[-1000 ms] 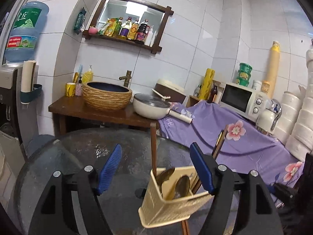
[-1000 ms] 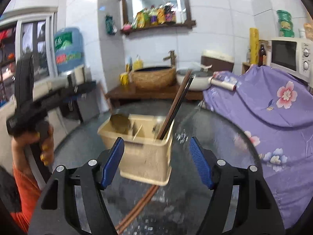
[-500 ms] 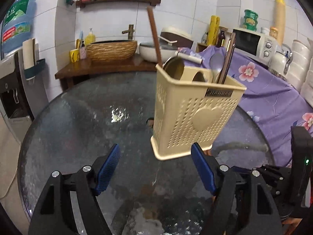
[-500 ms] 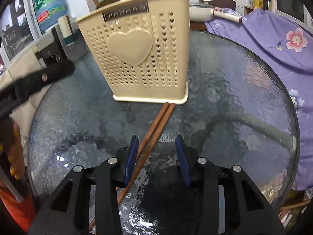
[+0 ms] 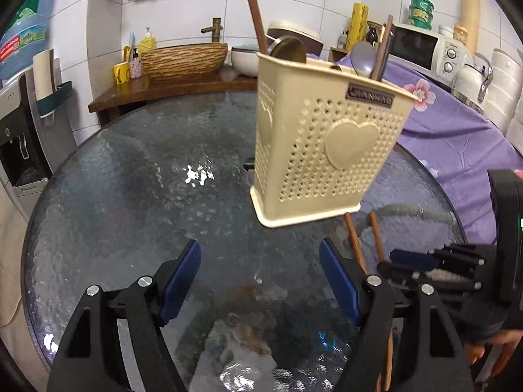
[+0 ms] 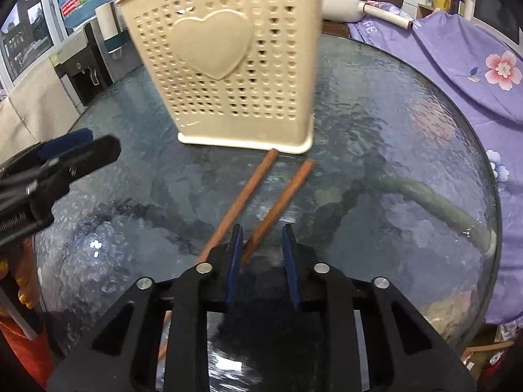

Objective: Organize utensils
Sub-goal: 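Move left tool and right tool down to the remaining brown chopsticks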

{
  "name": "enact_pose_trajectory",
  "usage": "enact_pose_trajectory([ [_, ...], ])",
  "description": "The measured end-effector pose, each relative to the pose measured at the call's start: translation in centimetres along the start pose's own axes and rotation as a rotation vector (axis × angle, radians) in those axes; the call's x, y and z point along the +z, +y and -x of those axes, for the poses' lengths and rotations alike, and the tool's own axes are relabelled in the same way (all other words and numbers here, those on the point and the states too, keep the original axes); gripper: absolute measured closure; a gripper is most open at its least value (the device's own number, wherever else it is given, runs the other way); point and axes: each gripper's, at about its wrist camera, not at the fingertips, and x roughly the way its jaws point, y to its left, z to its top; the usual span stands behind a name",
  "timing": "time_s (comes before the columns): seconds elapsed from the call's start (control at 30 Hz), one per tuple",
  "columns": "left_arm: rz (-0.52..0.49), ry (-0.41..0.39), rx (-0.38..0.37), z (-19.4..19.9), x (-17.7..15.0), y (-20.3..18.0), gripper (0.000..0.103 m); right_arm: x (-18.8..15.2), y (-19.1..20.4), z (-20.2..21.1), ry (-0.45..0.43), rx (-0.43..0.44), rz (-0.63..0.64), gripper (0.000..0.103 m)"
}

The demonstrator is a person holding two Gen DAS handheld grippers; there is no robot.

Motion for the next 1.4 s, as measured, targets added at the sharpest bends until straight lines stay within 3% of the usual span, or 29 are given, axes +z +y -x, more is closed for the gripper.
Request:
enact_pose_trajectory([
  [0.17, 0.000, 0.025, -0.026, -0.6, -0.6, -0.9, 0.030, 0.6, -1.9, -0.2, 0.024, 0.049, -0.081, 0.080],
  [0.43, -0.047, 0.052, -0.037, -1.0, -0.7, -2.5, 0.032, 3.0, -2.1, -1.8, 0.016, 0.004, -0.097, 0.080],
  [0.57, -0.070, 0.080, -0.059, -1.8, -0.8, -3.7, 0.032, 4.1, -2.5, -2.4, 0.019, -0.003, -0.096, 0.090],
  [0.8, -0.097, 0.139, -0.124, -3.6, -0.8, -5.8, 0.037, 4.7, -4.7, -2.6, 0.060, 0.050, -0.076, 0.092],
  [1.0, -0.117, 0.174, -0.152, -5.1, -0.3, -7.6, 0.054, 5.0, -6.6, -2.7, 0.071, 0.023, -0.059, 0.092],
  [1.4, -0.173, 0.197, -0.061, -7.6, 1.1, -10.0, 0.079, 5.9, -7.8, -3.5, 0.060, 0.004, -0.098, 0.092],
])
